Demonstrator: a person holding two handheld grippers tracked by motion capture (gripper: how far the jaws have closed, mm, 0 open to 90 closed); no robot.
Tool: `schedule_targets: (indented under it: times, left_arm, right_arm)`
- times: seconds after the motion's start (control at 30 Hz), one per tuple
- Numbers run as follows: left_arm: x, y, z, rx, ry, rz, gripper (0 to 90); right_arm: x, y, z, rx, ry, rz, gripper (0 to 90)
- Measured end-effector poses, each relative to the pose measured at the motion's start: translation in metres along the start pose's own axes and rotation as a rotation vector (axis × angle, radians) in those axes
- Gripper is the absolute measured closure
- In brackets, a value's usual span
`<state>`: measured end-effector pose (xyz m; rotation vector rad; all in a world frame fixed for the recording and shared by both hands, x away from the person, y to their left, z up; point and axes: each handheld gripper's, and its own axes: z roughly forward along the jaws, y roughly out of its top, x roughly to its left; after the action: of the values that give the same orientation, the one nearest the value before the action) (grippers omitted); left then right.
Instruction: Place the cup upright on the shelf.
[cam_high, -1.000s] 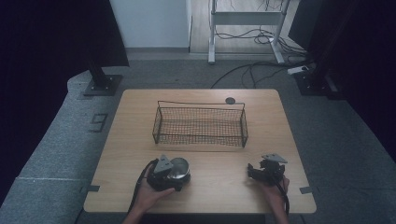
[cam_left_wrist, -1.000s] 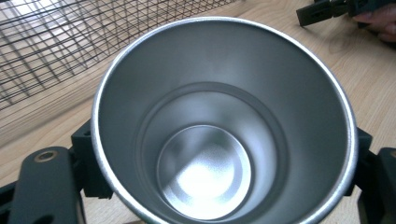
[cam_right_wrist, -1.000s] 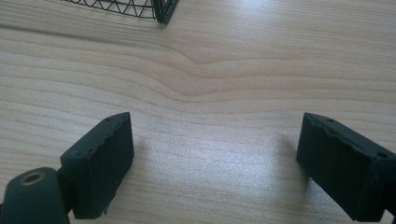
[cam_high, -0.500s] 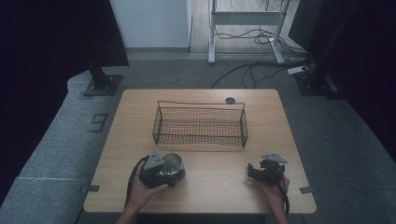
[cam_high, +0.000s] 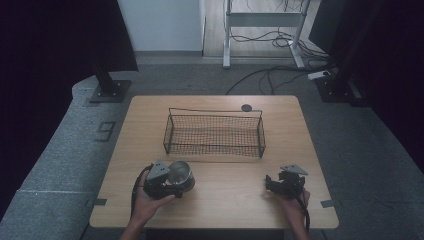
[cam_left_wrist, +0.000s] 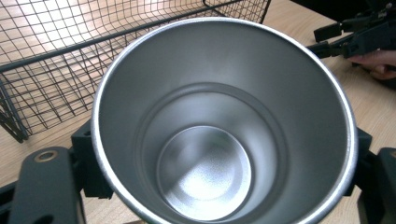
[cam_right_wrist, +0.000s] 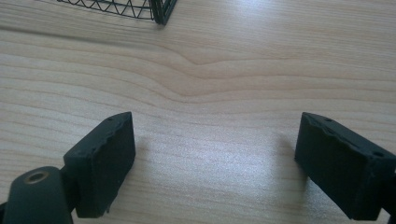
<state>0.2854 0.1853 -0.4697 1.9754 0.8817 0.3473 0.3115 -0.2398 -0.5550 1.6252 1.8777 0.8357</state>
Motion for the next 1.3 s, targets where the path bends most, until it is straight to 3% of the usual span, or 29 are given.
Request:
schedule_targets:
  times: [0.43, 0.63, 1.13, 1.3]
  left_arm:
    - [0.006, 0.014, -0.004, -0.022, 0.015, 0.015, 18.5]
    - [0.007, 0.018, -0.002, -0.006, 0.016, 0.050, 18.5]
    - [0.011, 0.031, 0.009, -0.007, -0.013, 0.075, 18.5]
    - [0.015, 0.041, 0.012, -0.016, -0.026, 0.062, 18.6]
  right_arm:
    - [0.000, 0.000, 0.000, -0.001, -0.004, 0.006, 12.6]
    - [0.000, 0.000, 0.000, -0.001, -0.006, 0.007, 12.6]
    - [0.000, 0.000, 0.000, 0.000, -0.009, 0.010, 12.7]
    - [0.000, 0.000, 0.000, 0.000, -0.009, 0.010, 12.7]
